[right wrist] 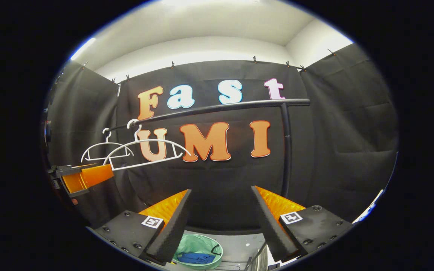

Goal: Grasp the clothes on the hanger with both hands and then place them into the laundry hamper below.

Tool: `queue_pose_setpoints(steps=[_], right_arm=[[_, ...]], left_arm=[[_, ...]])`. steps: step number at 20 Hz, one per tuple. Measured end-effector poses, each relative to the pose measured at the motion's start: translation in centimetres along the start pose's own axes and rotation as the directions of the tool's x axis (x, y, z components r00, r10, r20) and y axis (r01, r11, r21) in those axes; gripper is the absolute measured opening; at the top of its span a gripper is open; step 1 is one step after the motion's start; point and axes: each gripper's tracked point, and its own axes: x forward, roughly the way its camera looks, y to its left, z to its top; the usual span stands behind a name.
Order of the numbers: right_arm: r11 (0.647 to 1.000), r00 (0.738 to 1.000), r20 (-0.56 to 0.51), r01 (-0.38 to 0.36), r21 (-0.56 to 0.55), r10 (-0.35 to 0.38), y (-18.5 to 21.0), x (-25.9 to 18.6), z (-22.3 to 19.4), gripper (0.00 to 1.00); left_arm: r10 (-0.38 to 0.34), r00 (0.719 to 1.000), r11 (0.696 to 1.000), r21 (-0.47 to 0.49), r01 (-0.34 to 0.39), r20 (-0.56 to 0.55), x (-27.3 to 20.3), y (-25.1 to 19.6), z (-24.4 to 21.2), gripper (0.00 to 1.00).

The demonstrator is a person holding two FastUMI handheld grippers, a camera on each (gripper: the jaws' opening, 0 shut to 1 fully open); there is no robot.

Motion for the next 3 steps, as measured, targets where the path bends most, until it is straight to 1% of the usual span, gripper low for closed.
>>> queue_pose_setpoints(steps=[3], right_arm=[[1.000,1.000,0.023,-0.015,0.002,0.015,-1.14,-1.53,0.59,0.89]], left_arm=[[0.030,0.999,1.000,-0.005,-0.030,0.016,-1.33,-0.28,0.56,0.92]])
